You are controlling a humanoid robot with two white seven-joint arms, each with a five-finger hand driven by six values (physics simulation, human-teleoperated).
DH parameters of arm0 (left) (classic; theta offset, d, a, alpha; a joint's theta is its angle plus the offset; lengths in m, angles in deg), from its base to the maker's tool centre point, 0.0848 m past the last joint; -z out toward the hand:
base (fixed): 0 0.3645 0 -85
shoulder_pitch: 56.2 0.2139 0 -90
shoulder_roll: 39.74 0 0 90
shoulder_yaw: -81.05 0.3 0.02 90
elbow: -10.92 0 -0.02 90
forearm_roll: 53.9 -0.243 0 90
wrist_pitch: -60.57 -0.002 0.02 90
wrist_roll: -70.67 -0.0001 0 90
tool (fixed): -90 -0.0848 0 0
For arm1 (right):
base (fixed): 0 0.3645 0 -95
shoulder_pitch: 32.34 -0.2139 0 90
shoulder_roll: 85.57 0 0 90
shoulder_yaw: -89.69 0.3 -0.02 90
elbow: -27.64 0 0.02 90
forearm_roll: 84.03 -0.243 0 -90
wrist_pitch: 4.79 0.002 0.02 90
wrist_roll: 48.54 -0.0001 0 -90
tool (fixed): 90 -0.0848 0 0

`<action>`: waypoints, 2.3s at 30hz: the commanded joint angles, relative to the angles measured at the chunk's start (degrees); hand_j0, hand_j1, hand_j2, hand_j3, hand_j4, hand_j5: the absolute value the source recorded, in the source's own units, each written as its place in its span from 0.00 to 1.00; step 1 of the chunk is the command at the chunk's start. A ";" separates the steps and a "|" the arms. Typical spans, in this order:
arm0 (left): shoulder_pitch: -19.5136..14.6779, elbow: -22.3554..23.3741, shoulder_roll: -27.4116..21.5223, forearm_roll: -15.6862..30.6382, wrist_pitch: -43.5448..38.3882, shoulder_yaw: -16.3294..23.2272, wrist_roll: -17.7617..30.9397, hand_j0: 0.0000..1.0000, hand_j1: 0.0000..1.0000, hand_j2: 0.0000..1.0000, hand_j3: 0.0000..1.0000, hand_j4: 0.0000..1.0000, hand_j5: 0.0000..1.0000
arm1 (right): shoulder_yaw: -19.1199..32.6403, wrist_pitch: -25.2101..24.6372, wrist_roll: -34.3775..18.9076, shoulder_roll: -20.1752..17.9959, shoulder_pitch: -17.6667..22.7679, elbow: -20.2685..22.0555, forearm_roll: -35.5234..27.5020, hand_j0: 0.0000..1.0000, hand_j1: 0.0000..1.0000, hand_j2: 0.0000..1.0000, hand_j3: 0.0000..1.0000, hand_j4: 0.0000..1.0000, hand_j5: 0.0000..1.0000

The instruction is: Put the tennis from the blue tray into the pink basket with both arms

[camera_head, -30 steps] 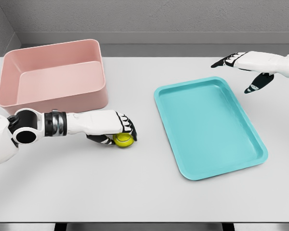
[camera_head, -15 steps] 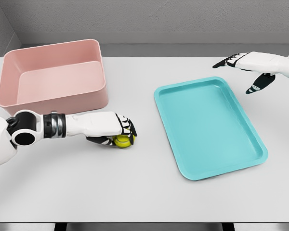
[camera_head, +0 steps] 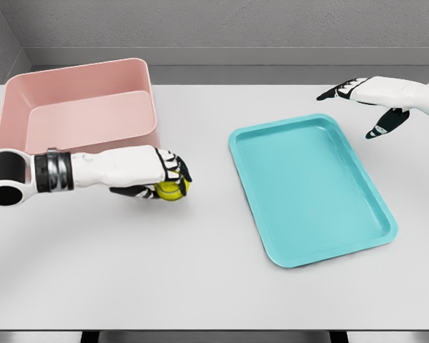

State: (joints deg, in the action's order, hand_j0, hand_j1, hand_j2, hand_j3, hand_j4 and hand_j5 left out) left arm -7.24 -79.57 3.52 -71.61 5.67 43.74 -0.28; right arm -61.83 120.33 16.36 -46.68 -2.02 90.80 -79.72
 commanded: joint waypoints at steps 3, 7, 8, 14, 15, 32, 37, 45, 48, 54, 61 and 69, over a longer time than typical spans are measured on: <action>0.00 -0.12 -0.89 0.66 -0.10 -1.01 -0.07 0.56 0.56 0.56 0.56 0.56 0.56 | 0.09 -0.12 -0.04 -0.04 0.00 0.03 -0.35 1.00 1.00 1.00 1.00 1.00 1.00; -0.09 -0.21 -1.07 0.84 -0.10 -2.07 -0.07 0.56 0.56 0.56 0.56 0.56 0.56 | 0.09 -0.12 0.05 -0.04 0.00 0.03 -0.35 1.00 1.00 1.00 1.00 1.00 1.00; -0.09 -0.21 -1.25 0.84 -0.10 -2.15 0.02 0.56 0.56 0.56 0.56 0.56 0.56 | 0.09 -0.12 -0.04 -0.04 0.00 0.03 -0.35 1.00 1.00 1.00 1.00 1.00 1.00; -0.18 -0.12 -1.95 0.84 -0.10 -3.12 0.02 0.56 0.56 0.56 0.56 0.56 0.56 | 0.09 -0.12 0.05 -0.04 0.00 0.03 -0.35 1.00 1.00 1.00 1.00 1.00 1.00; -0.18 -0.12 -1.95 0.93 -0.10 -3.56 0.02 0.56 0.56 0.56 0.56 0.56 0.56 | 0.09 -0.12 0.05 -0.04 0.00 0.03 -0.35 1.00 1.00 1.00 1.00 1.00 1.00; -0.26 1.46 -3.80 1.01 -0.10 -6.46 0.20 0.56 0.56 0.56 0.56 0.56 0.56 | 0.09 -0.12 0.05 -0.48 -0.09 0.29 -0.35 1.00 1.00 1.00 1.00 1.00 1.00; -0.79 3.39 -3.80 1.01 -0.10 -7.08 0.20 0.56 0.56 0.56 0.56 0.56 0.56 | 0.09 -0.12 0.05 -0.57 -0.18 0.29 -0.35 1.00 1.00 1.00 1.00 1.00 1.00; -1.32 6.91 -3.71 0.84 -0.10 -7.78 0.20 0.56 0.56 0.56 0.56 0.56 0.56 | 0.44 -0.12 -0.04 -0.57 -0.09 0.38 -0.26 1.00 1.00 1.00 1.00 1.00 1.00; -1.93 8.05 -3.71 0.84 -0.10 -7.87 0.20 0.56 0.56 0.56 0.56 0.56 0.56 | 0.44 -0.12 -0.04 -0.57 -0.09 0.38 -0.26 1.00 1.00 1.00 1.00 1.00 1.00; -2.55 10.51 -3.62 0.84 -0.10 -7.87 0.20 0.56 0.56 0.56 0.56 0.56 0.56 | 0.44 -0.12 0.05 -0.57 -0.09 0.47 -0.26 1.00 1.00 1.00 1.00 1.00 1.00; -4.75 15.52 -2.83 0.75 -0.10 -7.87 0.20 0.56 0.56 0.56 0.56 0.56 0.56 | 0.44 -0.12 -0.04 -0.48 -0.09 0.64 -0.26 1.00 1.00 1.00 1.00 1.00 1.00; -6.86 23.52 0.68 0.13 -0.10 -7.87 0.11 0.56 0.56 0.56 0.56 0.56 0.56 | 0.44 -0.12 -0.04 -0.48 -0.09 0.64 -0.26 1.00 1.00 1.00 1.00 1.00 1.00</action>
State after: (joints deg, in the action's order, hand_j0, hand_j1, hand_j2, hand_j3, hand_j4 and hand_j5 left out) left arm -14.10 -58.14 3.43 -71.71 5.68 35.95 -0.10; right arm -61.48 120.33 16.30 -47.12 -2.11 91.43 -79.63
